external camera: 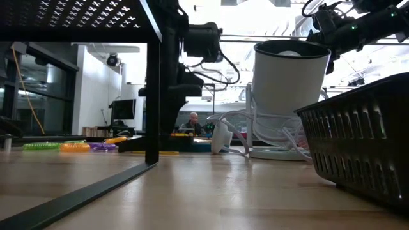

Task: Pick & Place Office Desk Supplies
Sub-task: Put the black rubberband into the gray bin

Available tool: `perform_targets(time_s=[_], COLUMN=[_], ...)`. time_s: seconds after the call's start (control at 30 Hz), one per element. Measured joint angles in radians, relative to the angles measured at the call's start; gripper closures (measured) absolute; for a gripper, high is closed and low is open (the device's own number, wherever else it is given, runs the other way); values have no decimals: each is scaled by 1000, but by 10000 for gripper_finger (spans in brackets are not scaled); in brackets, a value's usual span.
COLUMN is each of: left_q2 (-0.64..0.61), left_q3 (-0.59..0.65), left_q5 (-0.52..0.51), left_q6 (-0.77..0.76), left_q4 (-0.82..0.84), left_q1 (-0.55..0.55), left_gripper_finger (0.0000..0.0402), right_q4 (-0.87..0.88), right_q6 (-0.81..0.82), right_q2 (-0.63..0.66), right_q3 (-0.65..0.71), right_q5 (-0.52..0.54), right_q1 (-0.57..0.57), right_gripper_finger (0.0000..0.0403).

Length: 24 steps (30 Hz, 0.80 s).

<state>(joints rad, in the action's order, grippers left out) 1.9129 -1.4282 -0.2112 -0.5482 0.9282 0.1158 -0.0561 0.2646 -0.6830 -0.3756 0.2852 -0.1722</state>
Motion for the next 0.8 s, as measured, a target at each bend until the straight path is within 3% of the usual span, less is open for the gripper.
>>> perform_targets(time_s=[0.17, 0.8], left_q2=[21, 19], left_q3=[6, 10], left_q5=[46, 53], left_q6=[12, 25], left_q4=[-16, -30], left_q1=[21, 26], left_gripper_finger=[311, 315], right_q4=[-1, 0], right_q6=[0, 0], right_q2=[0, 0], right_q3=[0, 0], right_q5=[0, 0], right_q1=[0, 0], right_gripper_finger=[311, 311])
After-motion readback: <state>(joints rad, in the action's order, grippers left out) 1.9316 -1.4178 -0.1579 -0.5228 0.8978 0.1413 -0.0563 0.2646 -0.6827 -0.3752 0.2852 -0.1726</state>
